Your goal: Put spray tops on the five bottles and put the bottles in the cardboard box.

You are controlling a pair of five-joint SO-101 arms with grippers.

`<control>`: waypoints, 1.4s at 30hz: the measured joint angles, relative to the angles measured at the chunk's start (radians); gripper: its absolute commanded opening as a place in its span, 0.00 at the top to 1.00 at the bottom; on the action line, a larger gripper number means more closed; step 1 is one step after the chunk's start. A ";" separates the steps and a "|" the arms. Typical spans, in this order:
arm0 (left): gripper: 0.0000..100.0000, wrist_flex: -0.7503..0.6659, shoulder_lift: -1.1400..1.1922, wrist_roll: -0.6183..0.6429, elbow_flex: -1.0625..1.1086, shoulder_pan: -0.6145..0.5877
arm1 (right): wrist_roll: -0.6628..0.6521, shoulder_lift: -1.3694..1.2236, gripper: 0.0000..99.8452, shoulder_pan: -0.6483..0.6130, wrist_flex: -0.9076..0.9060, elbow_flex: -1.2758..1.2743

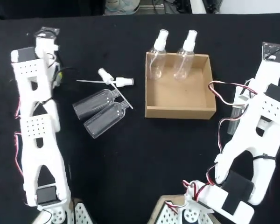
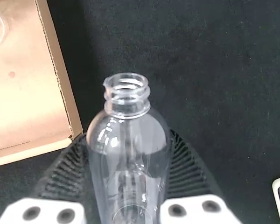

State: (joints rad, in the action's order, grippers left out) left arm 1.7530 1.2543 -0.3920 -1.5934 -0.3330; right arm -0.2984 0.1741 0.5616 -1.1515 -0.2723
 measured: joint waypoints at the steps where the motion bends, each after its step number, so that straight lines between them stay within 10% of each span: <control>1: 0.97 0.000 0.000 0.000 0.003 -0.015 | 0.000 0.000 0.99 0.000 0.000 0.000; 27: 0.93 -0.192 -0.747 -0.292 1.366 -0.374 | 0.046 0.209 0.99 -0.083 -0.031 -0.077; 32: 0.77 -0.242 -0.824 -0.402 1.498 -0.417 | 0.046 0.384 0.99 -0.164 -0.037 -0.176; 42: 0.78 -0.241 -0.833 -0.632 1.533 -0.457 | 0.048 0.451 0.99 -0.216 -0.052 -0.238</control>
State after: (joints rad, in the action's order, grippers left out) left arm 1.5121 0.4212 -1.0242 -0.0606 -0.7902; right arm -0.2509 0.6252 0.3452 -1.2037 -0.5102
